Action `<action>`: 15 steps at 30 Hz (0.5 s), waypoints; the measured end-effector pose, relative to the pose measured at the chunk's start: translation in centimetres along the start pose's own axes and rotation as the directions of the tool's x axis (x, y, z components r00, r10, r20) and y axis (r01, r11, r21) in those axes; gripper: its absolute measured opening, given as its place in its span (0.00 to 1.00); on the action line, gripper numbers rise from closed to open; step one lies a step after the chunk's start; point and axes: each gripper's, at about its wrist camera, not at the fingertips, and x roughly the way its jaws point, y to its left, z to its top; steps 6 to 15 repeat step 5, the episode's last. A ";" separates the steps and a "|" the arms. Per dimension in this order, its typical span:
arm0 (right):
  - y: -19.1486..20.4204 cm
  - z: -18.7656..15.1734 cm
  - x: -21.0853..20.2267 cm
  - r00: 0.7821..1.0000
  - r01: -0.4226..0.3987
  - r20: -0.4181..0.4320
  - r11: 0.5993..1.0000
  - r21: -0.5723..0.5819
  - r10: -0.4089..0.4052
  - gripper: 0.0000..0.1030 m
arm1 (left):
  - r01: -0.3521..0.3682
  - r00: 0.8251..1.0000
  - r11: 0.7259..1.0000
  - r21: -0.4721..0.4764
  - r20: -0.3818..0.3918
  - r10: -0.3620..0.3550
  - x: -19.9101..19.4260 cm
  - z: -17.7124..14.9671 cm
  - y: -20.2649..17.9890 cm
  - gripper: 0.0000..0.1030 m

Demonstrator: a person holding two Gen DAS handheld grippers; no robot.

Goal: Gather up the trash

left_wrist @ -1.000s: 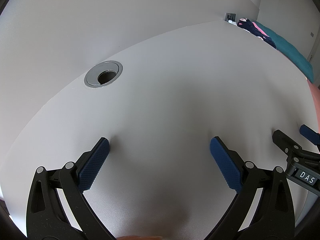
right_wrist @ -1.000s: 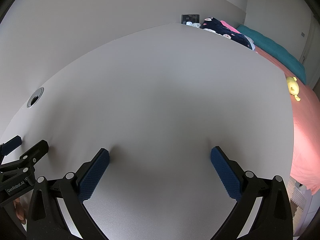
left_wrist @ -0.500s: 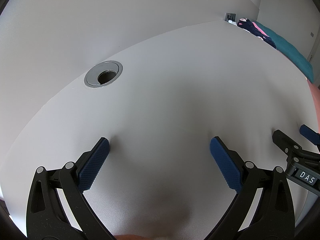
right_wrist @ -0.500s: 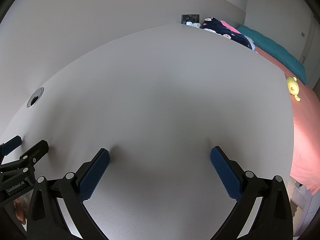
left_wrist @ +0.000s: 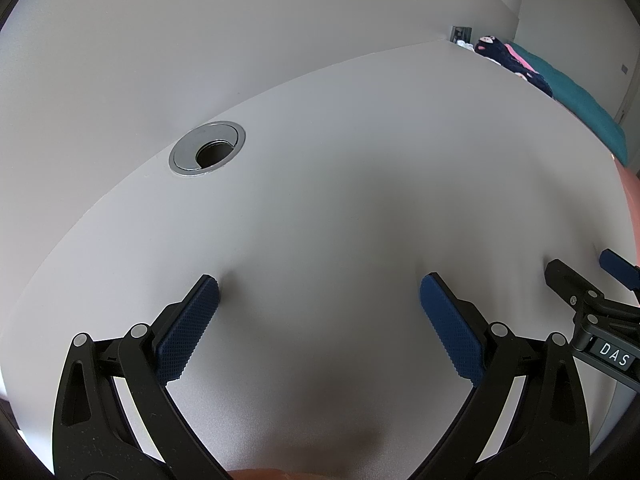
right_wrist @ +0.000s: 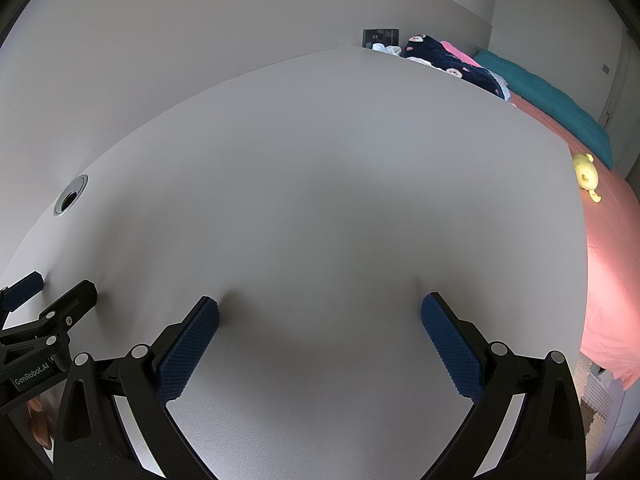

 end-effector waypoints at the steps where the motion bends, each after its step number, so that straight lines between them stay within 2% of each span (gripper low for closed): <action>1: 0.0 0.0 0.0 1.000 0.000 0.000 1.000 0.000 0.000 0.98 | 0.000 1.000 1.000 0.000 0.000 0.000 0.0 0.0 0.0 0.94; 15: 0.0 0.0 0.0 1.000 0.000 0.000 1.000 0.000 0.000 0.98 | 0.000 1.000 1.000 0.000 0.000 0.000 -0.1 -0.1 0.1 0.94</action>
